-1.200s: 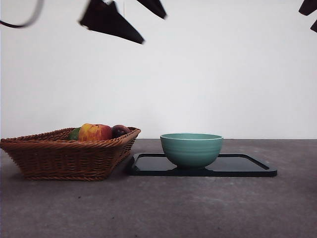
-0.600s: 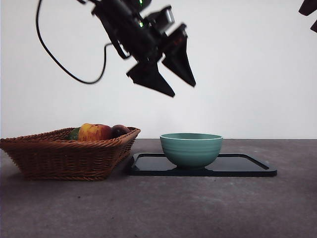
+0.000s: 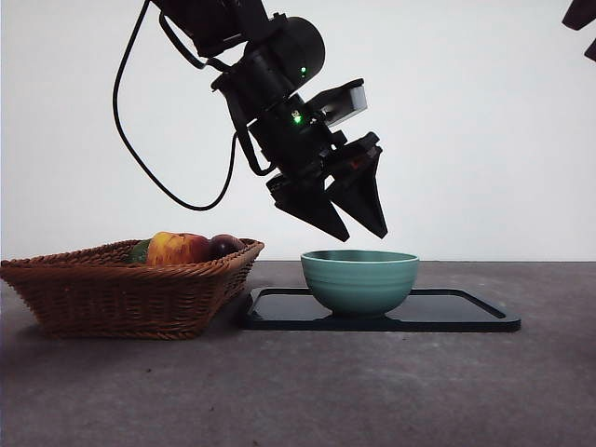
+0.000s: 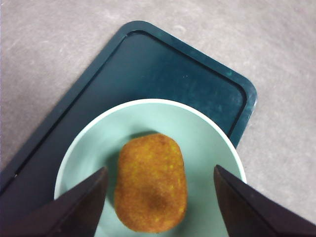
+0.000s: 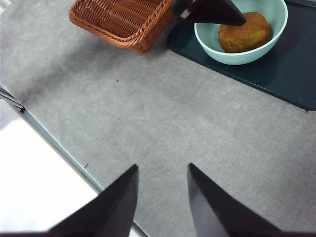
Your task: Pick up the wifruite, put it on the bowl, pick up the plate, put it on desk
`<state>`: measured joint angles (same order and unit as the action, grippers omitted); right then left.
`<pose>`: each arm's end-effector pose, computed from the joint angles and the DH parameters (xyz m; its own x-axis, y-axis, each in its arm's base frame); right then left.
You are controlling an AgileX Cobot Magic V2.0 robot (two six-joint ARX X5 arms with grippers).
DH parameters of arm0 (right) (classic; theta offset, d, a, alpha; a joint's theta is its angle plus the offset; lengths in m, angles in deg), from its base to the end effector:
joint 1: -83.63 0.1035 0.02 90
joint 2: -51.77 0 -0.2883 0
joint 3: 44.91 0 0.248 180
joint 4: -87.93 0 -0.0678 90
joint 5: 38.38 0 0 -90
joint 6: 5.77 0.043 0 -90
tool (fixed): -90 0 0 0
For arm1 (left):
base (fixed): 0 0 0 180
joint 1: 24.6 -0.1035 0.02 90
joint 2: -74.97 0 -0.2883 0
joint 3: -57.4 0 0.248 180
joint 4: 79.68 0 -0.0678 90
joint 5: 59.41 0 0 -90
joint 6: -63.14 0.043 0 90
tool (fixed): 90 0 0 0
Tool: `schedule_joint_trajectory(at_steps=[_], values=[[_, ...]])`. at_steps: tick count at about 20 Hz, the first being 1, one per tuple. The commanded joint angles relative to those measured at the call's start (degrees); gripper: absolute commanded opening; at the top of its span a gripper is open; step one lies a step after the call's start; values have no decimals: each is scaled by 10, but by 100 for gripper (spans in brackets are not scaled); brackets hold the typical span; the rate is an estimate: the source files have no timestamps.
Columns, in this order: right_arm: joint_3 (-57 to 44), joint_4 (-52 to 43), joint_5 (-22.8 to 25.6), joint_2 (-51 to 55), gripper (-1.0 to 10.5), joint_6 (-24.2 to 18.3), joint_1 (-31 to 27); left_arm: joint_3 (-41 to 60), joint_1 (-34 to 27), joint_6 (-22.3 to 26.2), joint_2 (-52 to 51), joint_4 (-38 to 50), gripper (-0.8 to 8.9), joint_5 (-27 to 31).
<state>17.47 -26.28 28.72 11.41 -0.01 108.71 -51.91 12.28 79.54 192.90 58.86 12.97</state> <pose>0.0905 0.0608 0.3089 0.4375 0.6344 -0.6372 -0.5788 0.7410 0.3403 0.3682 -0.2925 0.2376 0.3076 -0.6092 -0.7310 0.8710 0.4896 -0.0415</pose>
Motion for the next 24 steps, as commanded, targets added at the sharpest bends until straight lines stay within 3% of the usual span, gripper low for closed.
schedule_joint_trajectory(at_steps=[1,24], values=[[3,-3,-2,-3,160,-5,3,-16,6,24,25,5,343,3],[3,-3,-2,-3,160,-5,3,-16,15,40,65,21,339,11]])
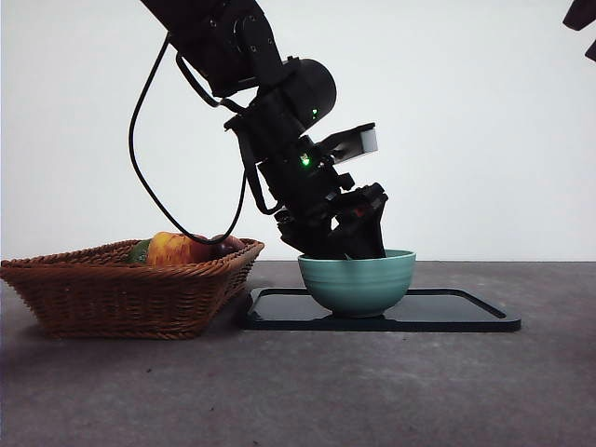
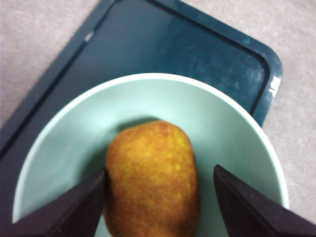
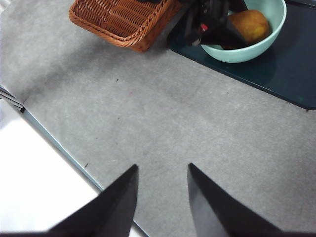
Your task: Pick up the wifruite, put it on the bowl, pick up the plate, put it on desk
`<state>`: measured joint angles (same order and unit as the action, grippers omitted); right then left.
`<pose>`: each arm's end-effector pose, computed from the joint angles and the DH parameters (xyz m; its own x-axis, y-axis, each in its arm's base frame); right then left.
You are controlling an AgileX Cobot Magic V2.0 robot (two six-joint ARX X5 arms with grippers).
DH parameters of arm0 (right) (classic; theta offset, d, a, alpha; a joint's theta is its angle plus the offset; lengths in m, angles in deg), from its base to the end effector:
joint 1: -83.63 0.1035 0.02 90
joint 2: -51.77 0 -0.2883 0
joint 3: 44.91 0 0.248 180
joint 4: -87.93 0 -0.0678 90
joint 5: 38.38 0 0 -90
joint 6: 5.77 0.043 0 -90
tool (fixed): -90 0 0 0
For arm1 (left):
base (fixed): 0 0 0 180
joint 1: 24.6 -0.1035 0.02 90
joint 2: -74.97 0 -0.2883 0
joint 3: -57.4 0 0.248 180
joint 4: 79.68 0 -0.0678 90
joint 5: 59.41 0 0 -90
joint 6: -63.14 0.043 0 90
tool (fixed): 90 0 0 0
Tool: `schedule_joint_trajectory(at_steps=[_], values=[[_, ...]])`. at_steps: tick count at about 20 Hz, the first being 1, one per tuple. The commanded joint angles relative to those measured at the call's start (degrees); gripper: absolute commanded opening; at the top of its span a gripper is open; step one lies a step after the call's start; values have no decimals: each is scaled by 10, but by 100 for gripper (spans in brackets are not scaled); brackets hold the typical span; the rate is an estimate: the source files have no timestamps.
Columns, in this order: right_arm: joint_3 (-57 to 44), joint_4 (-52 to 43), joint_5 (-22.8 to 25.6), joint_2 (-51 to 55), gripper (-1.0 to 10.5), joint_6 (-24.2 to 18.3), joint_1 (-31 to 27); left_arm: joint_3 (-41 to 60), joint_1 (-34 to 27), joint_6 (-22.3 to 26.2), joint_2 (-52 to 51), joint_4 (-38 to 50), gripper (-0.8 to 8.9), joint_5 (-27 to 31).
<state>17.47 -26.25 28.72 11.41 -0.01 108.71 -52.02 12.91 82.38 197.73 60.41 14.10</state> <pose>0.0905 0.0608 0.3088 0.4372 0.6343 -0.6376 -0.5787 0.7411 0.3404 0.3753 -0.3035 0.2014 0.2823 -0.5745 -0.7683 0.8879 0.4597 -0.0176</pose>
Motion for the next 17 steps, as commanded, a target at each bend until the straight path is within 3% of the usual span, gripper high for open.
schedule_joint_trajectory(at_steps=[1,5,13,17], values=[[3,-3,-2,-3,160,-5,3,-15,9,12,17,7,329,0],[3,-3,-2,-3,160,-5,3,-15,9,10,17,6,141,0],[3,-3,0,-3,160,-6,3,-45,7,-16,-4,-33,141,0],[3,-3,2,-3,160,-6,3,-55,2,-66,-60,-28,142,-1]])
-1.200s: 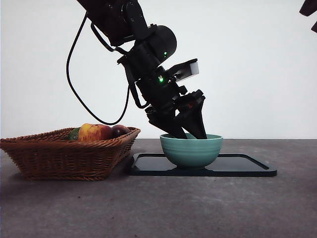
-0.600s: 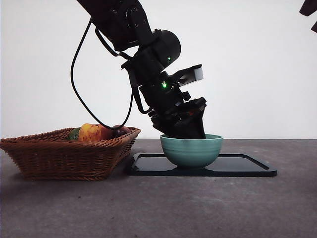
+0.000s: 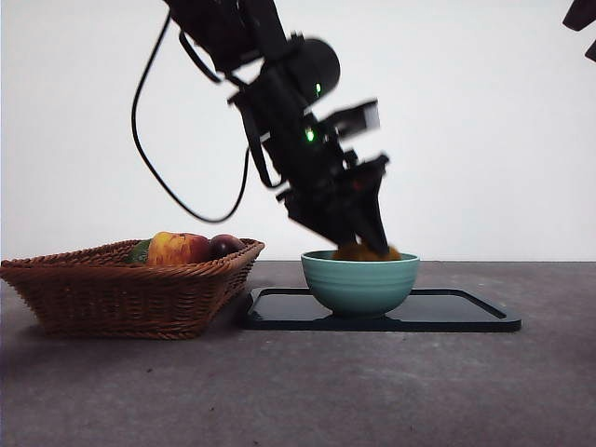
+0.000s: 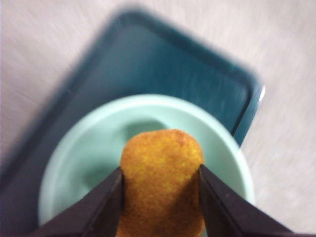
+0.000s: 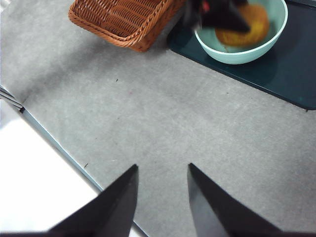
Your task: Pick up the wifruite, put it on the bowl, pick up the plate, put it on desk
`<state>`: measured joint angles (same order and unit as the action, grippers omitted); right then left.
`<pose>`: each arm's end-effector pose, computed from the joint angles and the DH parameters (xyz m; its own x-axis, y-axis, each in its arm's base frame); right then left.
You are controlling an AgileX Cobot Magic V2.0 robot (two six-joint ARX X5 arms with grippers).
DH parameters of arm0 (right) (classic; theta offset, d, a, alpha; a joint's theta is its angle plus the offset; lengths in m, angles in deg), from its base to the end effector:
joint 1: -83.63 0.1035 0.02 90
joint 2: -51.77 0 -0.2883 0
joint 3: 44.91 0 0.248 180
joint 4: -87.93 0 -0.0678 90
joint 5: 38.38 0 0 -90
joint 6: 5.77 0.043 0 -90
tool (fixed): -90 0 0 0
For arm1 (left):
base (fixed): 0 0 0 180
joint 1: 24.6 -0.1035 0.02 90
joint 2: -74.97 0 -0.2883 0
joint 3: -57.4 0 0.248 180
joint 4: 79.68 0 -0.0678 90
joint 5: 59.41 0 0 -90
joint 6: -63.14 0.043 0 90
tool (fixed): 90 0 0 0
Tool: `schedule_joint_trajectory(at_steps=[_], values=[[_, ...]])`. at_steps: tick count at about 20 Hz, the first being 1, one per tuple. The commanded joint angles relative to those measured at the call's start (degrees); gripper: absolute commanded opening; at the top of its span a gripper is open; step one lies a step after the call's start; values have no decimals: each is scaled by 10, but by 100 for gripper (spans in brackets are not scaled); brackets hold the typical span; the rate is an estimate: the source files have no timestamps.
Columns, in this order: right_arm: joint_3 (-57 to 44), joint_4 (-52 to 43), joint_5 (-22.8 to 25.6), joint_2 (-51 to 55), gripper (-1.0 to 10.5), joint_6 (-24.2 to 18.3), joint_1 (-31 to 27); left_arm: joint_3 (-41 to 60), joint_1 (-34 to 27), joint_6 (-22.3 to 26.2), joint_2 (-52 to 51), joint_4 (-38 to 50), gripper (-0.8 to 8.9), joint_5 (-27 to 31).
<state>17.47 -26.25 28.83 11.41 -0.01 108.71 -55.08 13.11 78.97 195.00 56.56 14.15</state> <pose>0.0906 0.0608 0.3088 0.4385 0.6329 -0.6381 -0.5778 0.7423 0.3392 0.3709 -0.3022 0.2354 0.3012 -0.5906 -0.7486 0.8675 0.4957 -0.0420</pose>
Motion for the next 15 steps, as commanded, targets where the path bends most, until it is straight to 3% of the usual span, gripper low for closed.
schedule_joint_trajectory(at_steps=[1,9,15], values=[[3,-3,3,-3,160,-6,3,-24,-2,-47,-53,10,142,-1],[3,-4,3,-3,160,-6,3,-24,-41,-170,-245,-77,142,6],[3,-12,3,-3,160,-6,3,-19,-71,-216,-348,-177,144,123]])
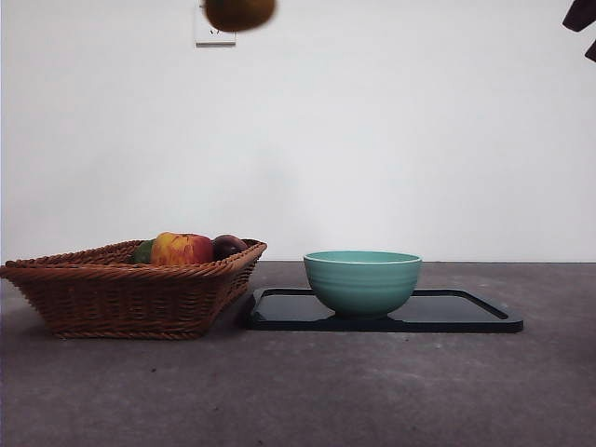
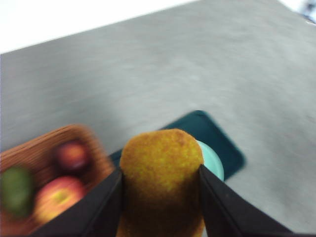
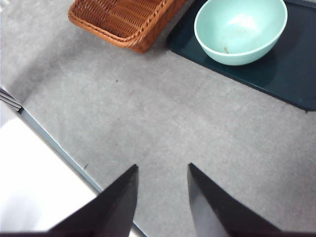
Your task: Pick up the wifruite, put it on the bowl, pick up the plate, put it on desk
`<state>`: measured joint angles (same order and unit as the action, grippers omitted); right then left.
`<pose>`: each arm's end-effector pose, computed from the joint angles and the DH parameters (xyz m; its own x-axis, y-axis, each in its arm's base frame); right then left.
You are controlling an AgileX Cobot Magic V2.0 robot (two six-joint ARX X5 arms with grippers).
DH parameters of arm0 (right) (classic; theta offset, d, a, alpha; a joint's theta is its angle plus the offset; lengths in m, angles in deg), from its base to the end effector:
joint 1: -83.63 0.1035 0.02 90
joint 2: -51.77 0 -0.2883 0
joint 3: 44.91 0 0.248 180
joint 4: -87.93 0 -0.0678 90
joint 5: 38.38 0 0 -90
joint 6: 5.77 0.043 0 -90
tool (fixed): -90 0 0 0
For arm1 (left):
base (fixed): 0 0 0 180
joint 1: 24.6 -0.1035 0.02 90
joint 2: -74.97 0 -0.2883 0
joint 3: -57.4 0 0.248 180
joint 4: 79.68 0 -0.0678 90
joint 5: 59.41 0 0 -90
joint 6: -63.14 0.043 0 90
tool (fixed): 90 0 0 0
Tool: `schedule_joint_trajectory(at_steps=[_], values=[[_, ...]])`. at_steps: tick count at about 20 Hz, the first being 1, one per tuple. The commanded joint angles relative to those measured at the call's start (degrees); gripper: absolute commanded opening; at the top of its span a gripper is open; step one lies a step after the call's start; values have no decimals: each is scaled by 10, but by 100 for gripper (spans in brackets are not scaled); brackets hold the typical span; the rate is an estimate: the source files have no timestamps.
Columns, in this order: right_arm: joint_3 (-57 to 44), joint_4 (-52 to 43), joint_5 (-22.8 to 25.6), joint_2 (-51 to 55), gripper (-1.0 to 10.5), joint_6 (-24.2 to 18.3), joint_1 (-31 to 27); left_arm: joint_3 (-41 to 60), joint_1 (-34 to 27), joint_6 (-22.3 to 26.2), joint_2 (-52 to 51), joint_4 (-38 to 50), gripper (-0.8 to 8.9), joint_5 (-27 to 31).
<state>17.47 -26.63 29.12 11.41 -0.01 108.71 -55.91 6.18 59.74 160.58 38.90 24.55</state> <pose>0.0911 0.0608 0.3093 0.4456 0.6310 -0.6350 -0.5776 0.7446 0.3346 0.2636 -0.1623 0.4449 0.6568 -0.5137 -0.5521 0.5548 0.8250 -0.1076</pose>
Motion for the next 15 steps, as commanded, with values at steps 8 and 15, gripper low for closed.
schedule_joint_trajectory(at_steps=[8,15], values=[[3,-17,0,-3,160,-6,3,183,-31,-91,-85,66,144,81],[3,-17,0,-3,160,-6,3,382,-38,-136,-86,227,143,136]])
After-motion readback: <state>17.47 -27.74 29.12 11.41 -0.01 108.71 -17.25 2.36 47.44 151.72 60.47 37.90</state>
